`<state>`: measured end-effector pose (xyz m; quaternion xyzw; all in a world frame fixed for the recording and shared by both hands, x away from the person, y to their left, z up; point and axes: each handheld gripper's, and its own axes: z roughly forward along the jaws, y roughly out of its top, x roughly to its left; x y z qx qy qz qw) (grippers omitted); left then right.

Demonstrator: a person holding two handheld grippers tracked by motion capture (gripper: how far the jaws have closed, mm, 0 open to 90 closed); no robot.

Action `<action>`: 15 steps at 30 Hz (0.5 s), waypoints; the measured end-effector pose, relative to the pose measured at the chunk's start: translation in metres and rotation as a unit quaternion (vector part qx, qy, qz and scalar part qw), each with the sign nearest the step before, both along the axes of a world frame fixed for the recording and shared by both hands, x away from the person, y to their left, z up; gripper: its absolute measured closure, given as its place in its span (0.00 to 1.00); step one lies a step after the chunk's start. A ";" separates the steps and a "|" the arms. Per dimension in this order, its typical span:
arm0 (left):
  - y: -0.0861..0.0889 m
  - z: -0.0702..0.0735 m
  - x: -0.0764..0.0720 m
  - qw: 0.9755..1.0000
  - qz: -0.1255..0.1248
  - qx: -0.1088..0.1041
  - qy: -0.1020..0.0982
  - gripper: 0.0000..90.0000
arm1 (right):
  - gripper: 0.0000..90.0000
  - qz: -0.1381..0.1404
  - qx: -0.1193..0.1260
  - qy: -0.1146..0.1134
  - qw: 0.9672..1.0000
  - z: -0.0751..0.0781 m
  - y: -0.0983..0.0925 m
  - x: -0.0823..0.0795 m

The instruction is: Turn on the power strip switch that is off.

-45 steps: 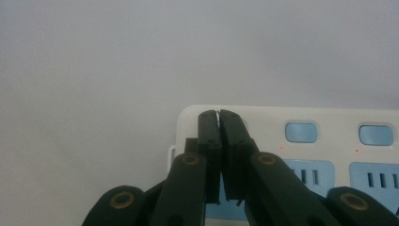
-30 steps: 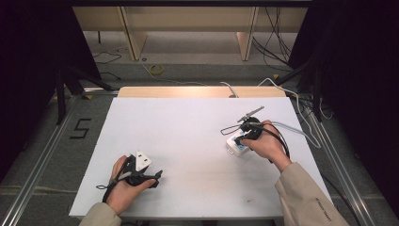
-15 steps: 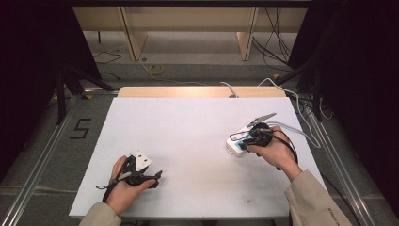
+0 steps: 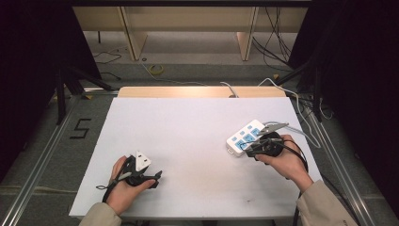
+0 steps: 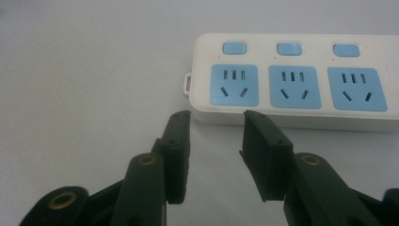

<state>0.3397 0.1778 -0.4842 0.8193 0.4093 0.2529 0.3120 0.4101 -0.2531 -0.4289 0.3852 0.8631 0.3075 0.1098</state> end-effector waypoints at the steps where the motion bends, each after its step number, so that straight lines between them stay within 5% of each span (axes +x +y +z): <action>1: 0.000 0.000 0.000 1.000 0.000 0.000 0.000 0.19 | 0.68 0.001 0.001 -0.002 1.000 -0.001 -0.001 -0.002; 15: 0.000 -0.001 0.000 1.000 0.002 0.000 0.001 0.19 | 0.63 -0.002 0.021 -0.020 1.000 -0.018 -0.014 -0.022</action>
